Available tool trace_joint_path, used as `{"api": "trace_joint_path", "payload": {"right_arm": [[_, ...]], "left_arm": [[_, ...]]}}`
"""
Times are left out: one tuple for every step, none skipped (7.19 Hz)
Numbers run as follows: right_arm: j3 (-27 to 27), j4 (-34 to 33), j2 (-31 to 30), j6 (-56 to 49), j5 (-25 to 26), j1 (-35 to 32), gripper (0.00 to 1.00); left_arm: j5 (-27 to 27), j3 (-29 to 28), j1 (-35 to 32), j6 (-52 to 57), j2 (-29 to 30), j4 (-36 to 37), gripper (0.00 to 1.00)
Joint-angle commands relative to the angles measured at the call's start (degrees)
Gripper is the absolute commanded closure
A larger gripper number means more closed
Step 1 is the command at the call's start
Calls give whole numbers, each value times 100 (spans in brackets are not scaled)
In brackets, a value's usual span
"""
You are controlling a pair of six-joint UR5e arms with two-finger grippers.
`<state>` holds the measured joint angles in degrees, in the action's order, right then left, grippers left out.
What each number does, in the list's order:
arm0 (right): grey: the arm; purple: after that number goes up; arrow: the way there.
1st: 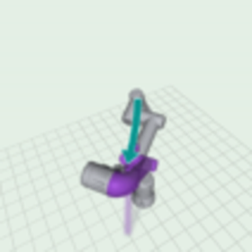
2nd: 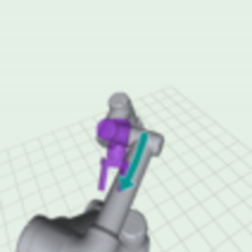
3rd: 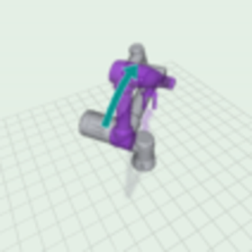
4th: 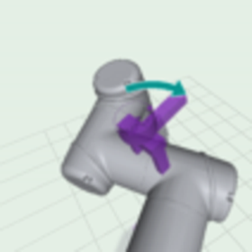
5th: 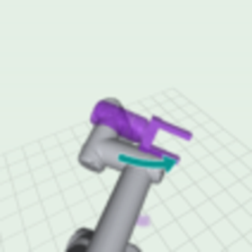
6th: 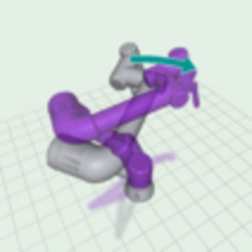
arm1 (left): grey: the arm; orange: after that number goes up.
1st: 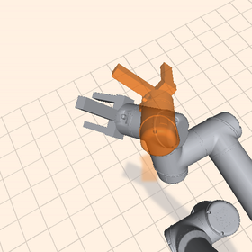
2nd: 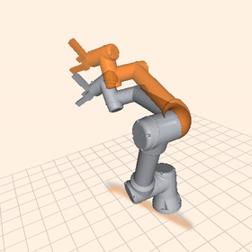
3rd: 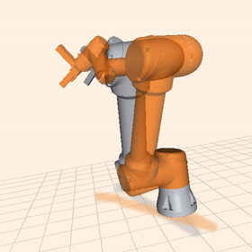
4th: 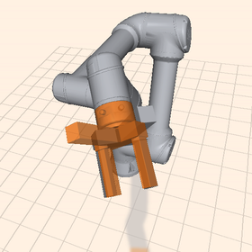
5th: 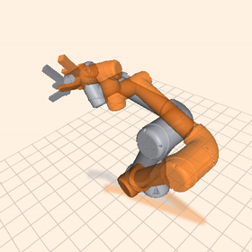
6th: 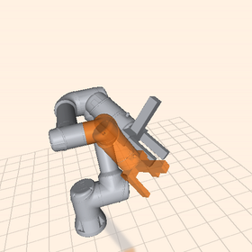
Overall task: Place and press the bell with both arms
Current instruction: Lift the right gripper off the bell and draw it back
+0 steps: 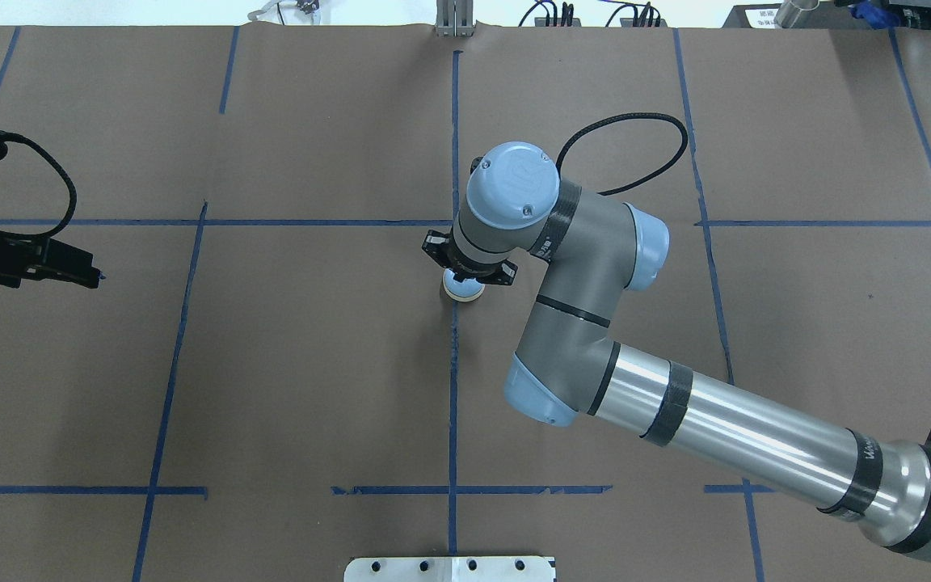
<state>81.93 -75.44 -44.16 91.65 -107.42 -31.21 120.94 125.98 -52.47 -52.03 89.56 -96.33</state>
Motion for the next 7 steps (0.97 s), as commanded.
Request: {"api": "trace_joint_path", "payload": {"right_arm": [[786, -687, -75, -50, -243, -261, 100], [1233, -700, -440, -77, -375, -463, 100], [1829, -709, -1027, -225, -742, -857, 100], [2444, -709, -1720, -914, -1329, -1392, 93], [2938, -709, -2475, -1425, -1726, -1945, 34], [3247, -709, -3118, -1935, -2069, -2516, 0], [3477, -700, -3795, -2906, -2482, -3035, 0]], "left_arm": [[0, 6, 0, 9, 0, 0, 0], [9, -11, 0, 26, -26, 0, 0], [0, -29, 0, 322, -130, 0, 0], [0, -55, -105, 882, -314, 0, 0], [35, -82, -341, 1532, -386, 17, 0], [44, -169, -647, 2208, -656, 18, 0], [61, -335, -1059, 2928, -815, 26, 0]]}}
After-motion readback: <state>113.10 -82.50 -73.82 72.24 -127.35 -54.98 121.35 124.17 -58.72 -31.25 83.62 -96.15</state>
